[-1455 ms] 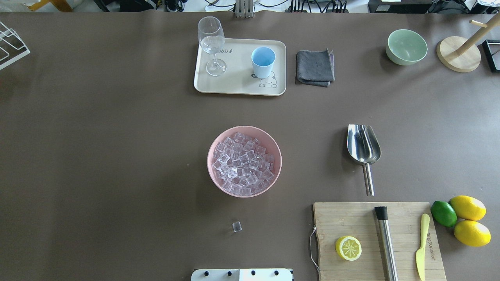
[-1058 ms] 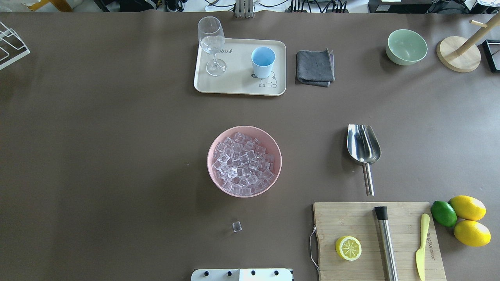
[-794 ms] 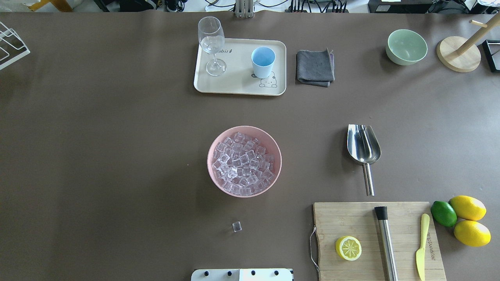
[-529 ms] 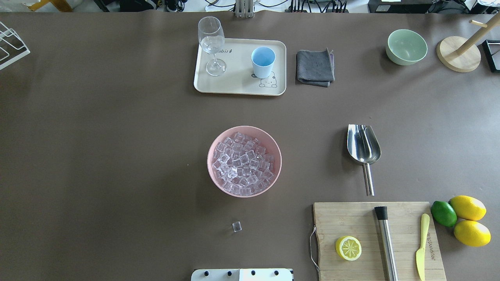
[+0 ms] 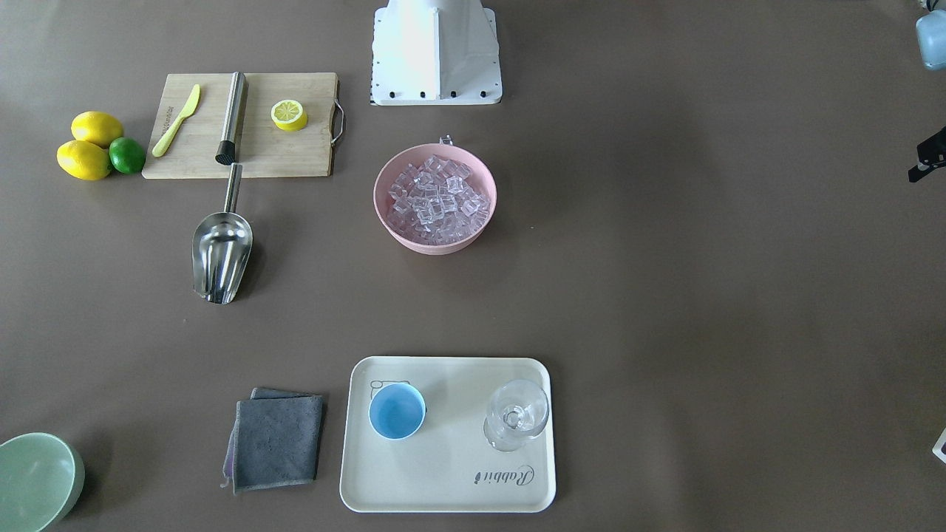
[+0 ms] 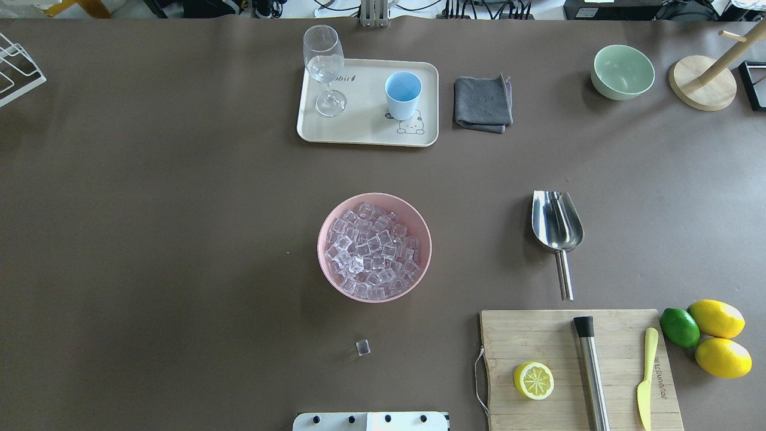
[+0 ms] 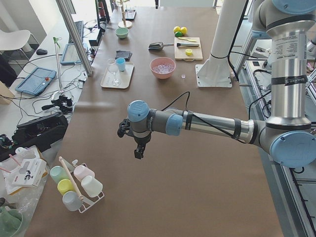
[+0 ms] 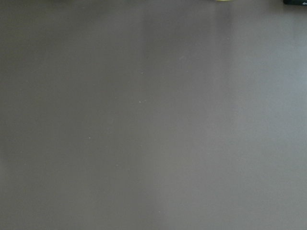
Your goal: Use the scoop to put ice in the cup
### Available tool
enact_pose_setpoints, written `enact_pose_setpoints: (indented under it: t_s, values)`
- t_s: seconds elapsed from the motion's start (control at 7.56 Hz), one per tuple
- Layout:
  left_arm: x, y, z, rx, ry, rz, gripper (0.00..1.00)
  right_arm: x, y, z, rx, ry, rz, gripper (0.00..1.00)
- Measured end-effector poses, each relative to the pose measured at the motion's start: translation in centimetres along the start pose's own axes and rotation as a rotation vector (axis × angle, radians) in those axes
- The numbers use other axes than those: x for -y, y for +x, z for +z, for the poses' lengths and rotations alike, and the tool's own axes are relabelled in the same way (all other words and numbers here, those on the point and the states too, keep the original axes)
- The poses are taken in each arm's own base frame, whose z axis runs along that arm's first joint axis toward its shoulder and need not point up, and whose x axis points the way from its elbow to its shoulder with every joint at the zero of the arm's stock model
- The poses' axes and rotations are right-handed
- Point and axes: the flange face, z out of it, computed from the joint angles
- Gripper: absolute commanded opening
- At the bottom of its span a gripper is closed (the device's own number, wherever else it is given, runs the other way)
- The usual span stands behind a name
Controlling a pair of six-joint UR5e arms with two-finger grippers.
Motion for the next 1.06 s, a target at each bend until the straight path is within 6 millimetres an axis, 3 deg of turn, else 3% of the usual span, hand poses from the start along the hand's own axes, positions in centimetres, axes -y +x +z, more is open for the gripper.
enact_pose_setpoints:
  t_s: [0.4, 0.79, 1.06]
  values:
    - [3.1, 6.0, -0.3, -0.016, 0.015, 0.132, 0.98, -1.3, -12.5, 1.7, 0.040, -0.052, 0.071, 0.99]
    - [4.7, 12.2, -1.2, -0.035, 0.039, 0.261, 0.98, -2.7, -25.0, 5.3, 0.049, -0.120, 0.130, 0.99]
    - [5.6, 16.8, -1.4, -0.046, 0.053, 0.359, 0.99, -5.4, -31.2, 8.6, 0.000, -0.130, 0.130, 0.99]
